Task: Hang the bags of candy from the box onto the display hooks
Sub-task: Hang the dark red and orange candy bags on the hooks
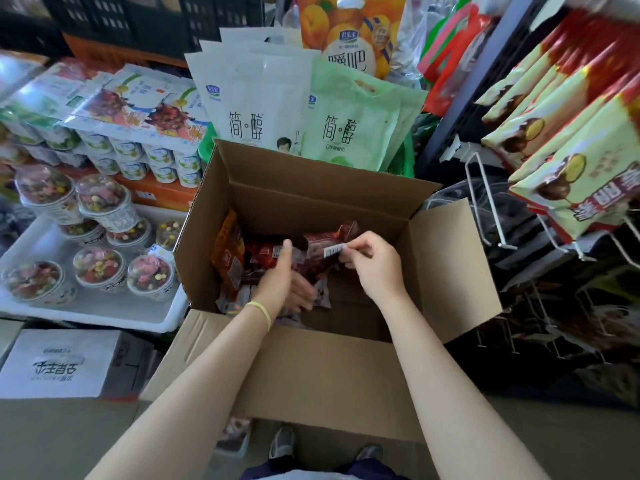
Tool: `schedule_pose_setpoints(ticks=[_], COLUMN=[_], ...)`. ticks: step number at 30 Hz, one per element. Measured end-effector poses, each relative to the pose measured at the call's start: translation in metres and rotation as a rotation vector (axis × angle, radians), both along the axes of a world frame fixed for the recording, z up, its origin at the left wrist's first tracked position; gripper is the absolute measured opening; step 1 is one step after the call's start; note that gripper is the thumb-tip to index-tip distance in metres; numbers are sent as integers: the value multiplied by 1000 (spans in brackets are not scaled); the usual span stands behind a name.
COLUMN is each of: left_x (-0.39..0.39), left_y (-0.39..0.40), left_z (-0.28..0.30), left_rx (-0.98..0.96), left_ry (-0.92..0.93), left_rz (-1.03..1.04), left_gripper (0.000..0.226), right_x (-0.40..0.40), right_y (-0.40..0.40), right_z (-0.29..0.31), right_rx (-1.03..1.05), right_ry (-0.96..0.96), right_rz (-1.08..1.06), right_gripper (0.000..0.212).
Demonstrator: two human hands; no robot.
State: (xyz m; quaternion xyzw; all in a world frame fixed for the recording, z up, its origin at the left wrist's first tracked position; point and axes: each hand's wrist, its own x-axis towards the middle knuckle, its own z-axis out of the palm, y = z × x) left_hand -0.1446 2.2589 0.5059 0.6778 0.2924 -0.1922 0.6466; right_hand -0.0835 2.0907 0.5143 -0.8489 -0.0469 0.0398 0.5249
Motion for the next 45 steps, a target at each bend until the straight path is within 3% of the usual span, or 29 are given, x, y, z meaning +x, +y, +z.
schedule_pose_setpoints(ticks=[2, 3, 6, 9, 11, 14, 18, 21, 26, 30, 32, 35, 38, 45], left_x=[4, 7, 15, 18, 15, 9, 5, 8, 13, 13, 13, 12, 9, 22], left_y=[2, 2, -3, -9, -11, -14, -17, -13, -15, -34, -49, -89, -143, -283], left_z=[13, 20, 46, 65, 68, 69, 80, 90, 97, 111, 127, 155, 179, 197], left_rx=[-528, -674, -815, -822, -793, -636, -538, -562, -553, -587, -560, -497, -475, -438], left_ry=[89, 79, 16, -91, -209, -421, -582, -624, -594, -661, -682, -729, -738, -800], left_rz=[62, 71, 156, 248, 288, 265, 242, 230, 196, 44, -54, -147, -118, -163], left_gripper=[107, 104, 77, 45, 35, 37, 49, 54, 54, 61, 64, 56, 48, 15], right_x=[-8, -11, -20, -24, -28, -37, -43, -45, -46, -49, -50, -52, -52, -48], right_y=[-2, -4, -7, -19, -25, -25, -27, -46, -78, -100, -109, -119, -151, -278], right_z=[25, 35, 60, 69, 75, 82, 87, 96, 118, 138, 148, 163, 171, 188], right_rx=[72, 109, 166, 194, 176, 116, 258, 289, 17, -133, 18, 379, 471, 688], right_ry=[-85, -99, -95, -3, 98, 133, 69, 65, 114, 127, 105, 78, -46, -79], right_rz=[37, 59, 144, 161, 159, 124, 18, 109, 281, 242, 229, 131, 2, -148], right_gripper=[3, 3, 7, 10, 21, 49, 28, 30, 35, 42, 50, 43, 41, 46])
